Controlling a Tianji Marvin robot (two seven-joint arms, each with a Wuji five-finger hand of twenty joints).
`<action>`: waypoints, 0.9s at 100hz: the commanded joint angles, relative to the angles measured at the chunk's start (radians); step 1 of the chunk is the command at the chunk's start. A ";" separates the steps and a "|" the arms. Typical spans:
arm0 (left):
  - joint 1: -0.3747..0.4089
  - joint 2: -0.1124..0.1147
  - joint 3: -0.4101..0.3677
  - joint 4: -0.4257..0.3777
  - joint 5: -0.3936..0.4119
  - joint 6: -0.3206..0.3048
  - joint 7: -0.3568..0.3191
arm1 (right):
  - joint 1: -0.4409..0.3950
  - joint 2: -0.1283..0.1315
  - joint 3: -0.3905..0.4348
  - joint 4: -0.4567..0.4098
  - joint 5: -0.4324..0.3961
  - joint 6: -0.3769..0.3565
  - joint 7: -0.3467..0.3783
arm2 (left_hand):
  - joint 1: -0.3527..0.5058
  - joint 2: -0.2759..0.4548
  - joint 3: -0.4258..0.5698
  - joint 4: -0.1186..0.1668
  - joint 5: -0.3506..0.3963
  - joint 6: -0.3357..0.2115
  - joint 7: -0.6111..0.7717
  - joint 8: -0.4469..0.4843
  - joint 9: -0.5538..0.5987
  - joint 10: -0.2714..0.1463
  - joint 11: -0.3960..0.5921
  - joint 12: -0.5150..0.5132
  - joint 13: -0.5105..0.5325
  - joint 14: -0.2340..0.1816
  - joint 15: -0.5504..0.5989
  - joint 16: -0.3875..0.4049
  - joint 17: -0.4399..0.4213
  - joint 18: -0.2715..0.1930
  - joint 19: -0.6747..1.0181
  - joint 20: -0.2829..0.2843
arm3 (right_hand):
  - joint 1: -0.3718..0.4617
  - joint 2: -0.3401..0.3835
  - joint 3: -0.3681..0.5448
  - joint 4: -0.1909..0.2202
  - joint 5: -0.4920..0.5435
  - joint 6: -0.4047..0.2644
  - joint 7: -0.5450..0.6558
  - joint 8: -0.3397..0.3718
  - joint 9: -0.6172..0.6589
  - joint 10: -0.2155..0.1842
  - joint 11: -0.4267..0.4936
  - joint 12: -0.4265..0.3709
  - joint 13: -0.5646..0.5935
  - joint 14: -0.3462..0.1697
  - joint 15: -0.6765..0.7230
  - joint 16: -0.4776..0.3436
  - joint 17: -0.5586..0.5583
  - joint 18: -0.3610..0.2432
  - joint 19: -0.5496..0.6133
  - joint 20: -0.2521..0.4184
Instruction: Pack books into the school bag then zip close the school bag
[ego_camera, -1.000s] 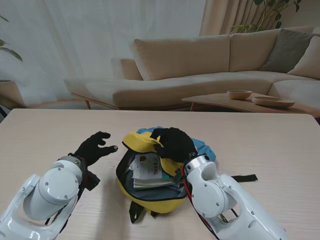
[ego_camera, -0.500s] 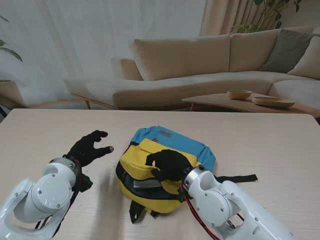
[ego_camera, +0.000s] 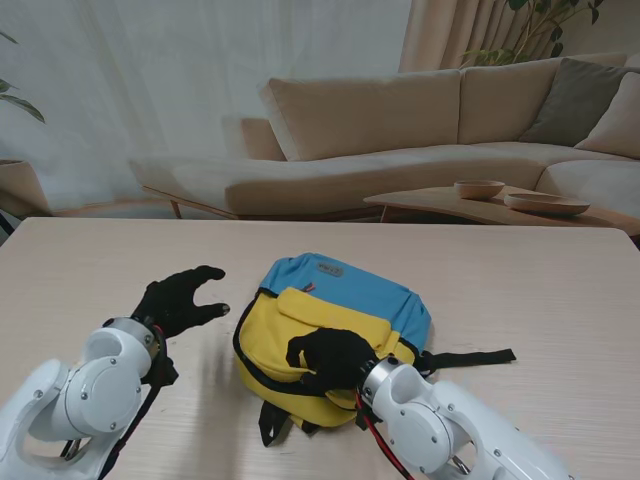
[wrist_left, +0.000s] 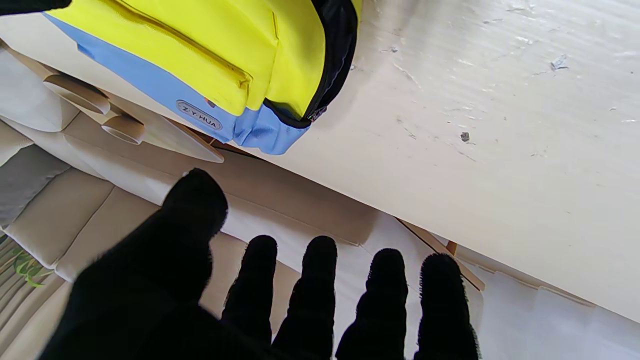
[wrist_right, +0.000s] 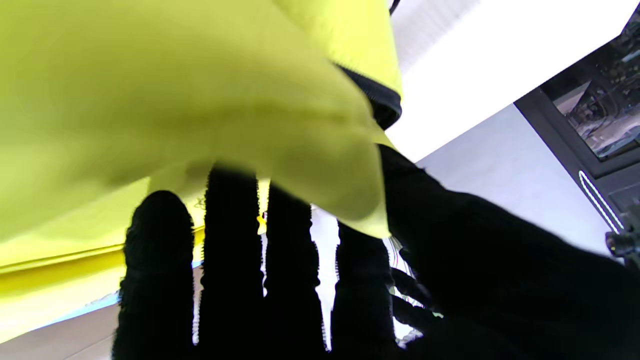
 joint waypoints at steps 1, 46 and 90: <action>0.012 0.000 -0.006 -0.002 0.014 -0.012 -0.020 | -0.024 0.005 -0.001 0.006 -0.011 -0.016 0.027 | -0.024 0.025 -0.020 0.036 0.007 -0.029 0.000 0.018 -0.041 -0.028 -0.028 -0.022 -0.023 -0.024 -0.034 -0.019 -0.024 -0.029 -0.035 0.024 | -0.082 -0.006 0.057 0.050 -0.065 -0.023 -0.024 -0.042 -0.076 -0.024 -0.007 -0.024 -0.073 -0.023 -0.071 -0.032 -0.051 -0.010 -0.034 -0.015; 0.026 0.002 -0.045 0.030 0.088 -0.089 -0.020 | -0.126 0.022 0.103 -0.087 -0.058 -0.110 0.070 | -0.021 0.024 -0.019 0.036 0.000 -0.051 0.009 0.034 -0.038 -0.046 -0.037 -0.021 -0.027 -0.034 -0.044 -0.020 -0.026 -0.035 -0.078 0.032 | -0.276 0.174 -0.275 0.104 -0.211 0.107 -0.340 -0.105 -0.290 -0.043 -0.166 -0.180 -0.263 -0.061 -0.459 -0.173 -0.244 0.005 -0.286 -0.123; -0.021 0.008 -0.071 0.135 0.120 -0.186 -0.029 | -0.049 -0.006 0.093 -0.108 -0.089 0.006 -0.023 | -0.018 0.024 -0.012 0.034 -0.012 -0.081 0.028 0.052 -0.035 -0.067 -0.031 -0.014 -0.031 -0.046 -0.047 -0.021 -0.029 -0.041 -0.103 0.038 | -0.297 0.207 -0.224 0.121 -0.254 0.102 -0.446 -0.200 -0.339 -0.048 -0.295 -0.240 -0.343 -0.093 -0.665 -0.267 -0.355 -0.013 -0.470 -0.229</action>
